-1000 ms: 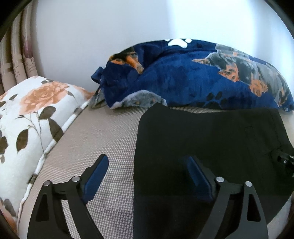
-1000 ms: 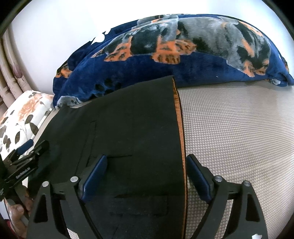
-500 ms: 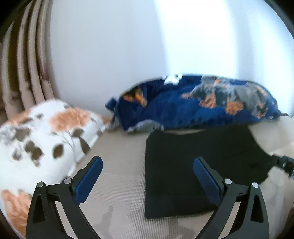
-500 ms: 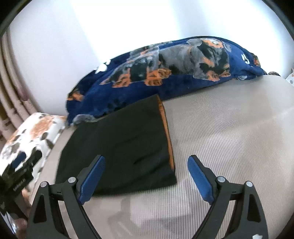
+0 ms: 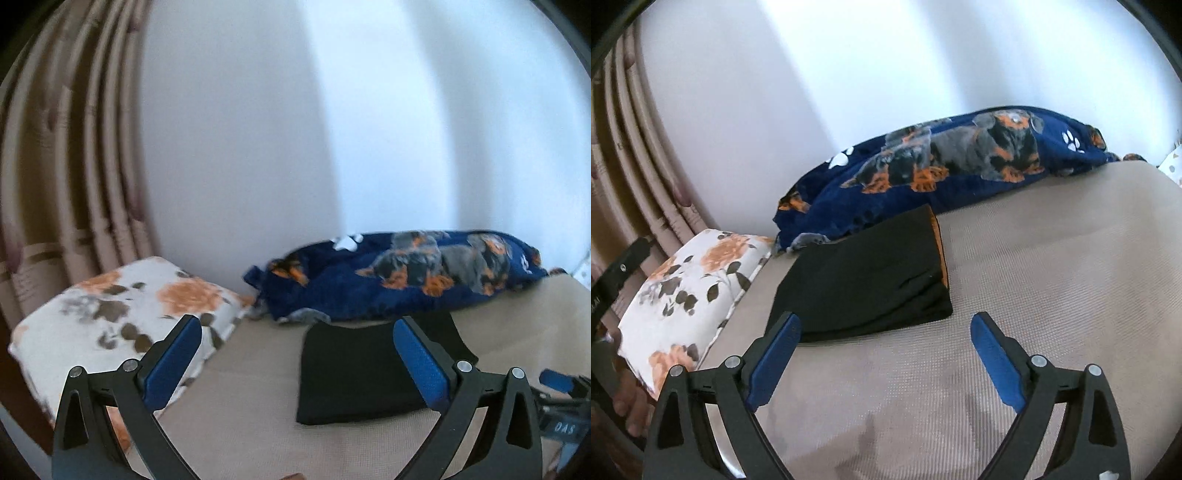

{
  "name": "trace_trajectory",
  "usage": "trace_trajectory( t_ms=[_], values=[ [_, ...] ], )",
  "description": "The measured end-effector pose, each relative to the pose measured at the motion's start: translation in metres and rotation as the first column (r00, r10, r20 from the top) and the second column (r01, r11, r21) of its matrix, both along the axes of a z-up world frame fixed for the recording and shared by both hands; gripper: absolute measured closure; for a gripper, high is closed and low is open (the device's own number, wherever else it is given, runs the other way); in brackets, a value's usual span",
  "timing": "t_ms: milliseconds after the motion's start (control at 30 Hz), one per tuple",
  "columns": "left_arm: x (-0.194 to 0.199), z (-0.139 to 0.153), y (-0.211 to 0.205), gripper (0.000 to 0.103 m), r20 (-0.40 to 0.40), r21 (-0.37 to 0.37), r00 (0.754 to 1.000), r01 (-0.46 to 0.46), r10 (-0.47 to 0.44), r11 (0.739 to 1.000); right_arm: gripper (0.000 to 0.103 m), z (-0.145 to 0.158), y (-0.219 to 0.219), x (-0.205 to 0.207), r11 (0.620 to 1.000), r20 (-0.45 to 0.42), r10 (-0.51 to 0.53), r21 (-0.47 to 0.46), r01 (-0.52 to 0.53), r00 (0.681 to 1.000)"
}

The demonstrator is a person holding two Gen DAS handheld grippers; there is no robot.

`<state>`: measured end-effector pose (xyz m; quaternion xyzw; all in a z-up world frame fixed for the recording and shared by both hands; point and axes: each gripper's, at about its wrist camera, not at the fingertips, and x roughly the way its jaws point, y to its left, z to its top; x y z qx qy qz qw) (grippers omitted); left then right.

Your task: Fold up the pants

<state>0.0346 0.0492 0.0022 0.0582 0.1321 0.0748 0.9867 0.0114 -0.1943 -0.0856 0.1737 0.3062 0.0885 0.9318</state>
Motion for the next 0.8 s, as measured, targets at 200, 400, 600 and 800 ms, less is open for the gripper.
trace_trajectory(
  t_ms=[200, 400, 600, 800],
  values=[
    [-0.013, 0.009, 0.001, 0.0, -0.052, -0.07, 0.995, 0.082, -0.085, 0.994, 0.01, 0.012, 0.006, -0.011, 1.0, 0.027, 0.021, -0.006, -0.021, 0.999],
    [-0.014, 0.007, 0.002, 0.0, -0.074, -0.09, 0.992, 0.094, -0.101, 0.991, 0.01, 0.018, 0.01, -0.017, 0.999, 0.042, 0.03, -0.023, -0.029, 0.999],
    [-0.012, 0.005, 0.008, 0.0, -0.092, -0.124, 0.989, 0.104, -0.116, 0.987, 0.01, 0.017, 0.011, -0.02, 0.999, 0.037, 0.028, -0.025, -0.028, 0.999],
    [-0.006, -0.003, 0.006, 0.0, -0.142, -0.121, 0.981, 0.118, -0.135, 0.986, 0.01, 0.016, 0.014, -0.024, 0.999, 0.036, 0.034, -0.039, -0.033, 0.999]
  ],
)
